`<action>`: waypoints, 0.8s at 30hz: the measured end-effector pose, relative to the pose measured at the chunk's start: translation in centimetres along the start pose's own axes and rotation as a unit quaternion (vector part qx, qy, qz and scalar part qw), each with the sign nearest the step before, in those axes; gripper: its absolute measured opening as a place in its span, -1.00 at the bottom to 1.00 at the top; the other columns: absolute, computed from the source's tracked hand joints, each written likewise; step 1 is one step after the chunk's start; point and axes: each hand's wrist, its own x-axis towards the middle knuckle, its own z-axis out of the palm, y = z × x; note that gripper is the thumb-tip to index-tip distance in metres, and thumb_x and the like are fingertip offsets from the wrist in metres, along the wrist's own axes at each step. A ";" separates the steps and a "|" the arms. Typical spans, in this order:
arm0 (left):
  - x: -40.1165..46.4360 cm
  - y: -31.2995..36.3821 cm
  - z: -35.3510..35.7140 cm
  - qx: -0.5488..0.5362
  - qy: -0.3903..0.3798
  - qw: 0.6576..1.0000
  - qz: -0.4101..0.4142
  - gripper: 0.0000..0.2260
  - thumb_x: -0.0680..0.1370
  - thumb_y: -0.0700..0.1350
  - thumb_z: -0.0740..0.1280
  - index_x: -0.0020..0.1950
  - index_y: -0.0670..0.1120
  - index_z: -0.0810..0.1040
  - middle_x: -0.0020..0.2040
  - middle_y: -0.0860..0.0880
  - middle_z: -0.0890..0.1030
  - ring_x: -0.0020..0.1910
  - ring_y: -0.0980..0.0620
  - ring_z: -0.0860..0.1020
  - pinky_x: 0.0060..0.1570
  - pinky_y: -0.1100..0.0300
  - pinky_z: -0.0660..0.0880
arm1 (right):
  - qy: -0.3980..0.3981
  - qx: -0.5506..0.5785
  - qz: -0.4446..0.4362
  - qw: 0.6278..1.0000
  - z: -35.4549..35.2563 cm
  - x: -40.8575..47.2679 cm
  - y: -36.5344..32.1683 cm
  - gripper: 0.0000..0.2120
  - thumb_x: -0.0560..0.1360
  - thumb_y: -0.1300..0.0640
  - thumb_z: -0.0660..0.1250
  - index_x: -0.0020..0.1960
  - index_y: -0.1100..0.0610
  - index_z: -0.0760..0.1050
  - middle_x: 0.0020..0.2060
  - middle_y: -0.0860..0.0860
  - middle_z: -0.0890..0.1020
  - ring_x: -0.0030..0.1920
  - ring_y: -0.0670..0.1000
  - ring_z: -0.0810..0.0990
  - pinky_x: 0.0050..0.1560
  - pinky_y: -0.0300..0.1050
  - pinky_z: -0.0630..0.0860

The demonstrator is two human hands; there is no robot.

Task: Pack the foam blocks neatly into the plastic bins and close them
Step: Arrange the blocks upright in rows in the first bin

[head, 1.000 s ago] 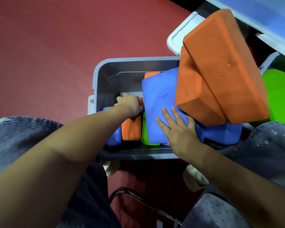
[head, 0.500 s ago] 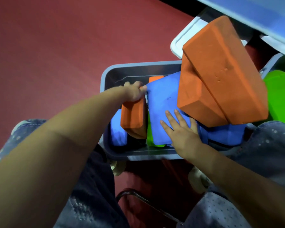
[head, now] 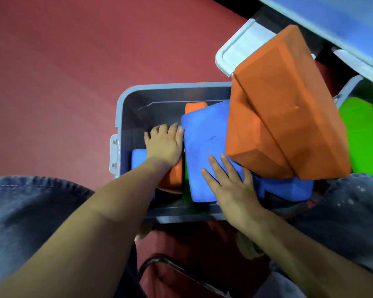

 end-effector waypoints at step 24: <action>0.1 -2.8 -1.3 -0.074 -0.172 0.982 0.031 -0.62 0.67 0.00 0.08 0.45 -0.08 0.36 0.38 -0.18 0.40 0.39 -0.17 0.32 0.35 0.13 0.19 | -0.046 -0.030 0.004 0.998 -1.5 0.0 -0.9 -0.44 0.31 0.21 -0.03 0.09 0.09 0.65 0.23 0.10 0.58 0.19 0.21 0.57 0.14 0.17 0.19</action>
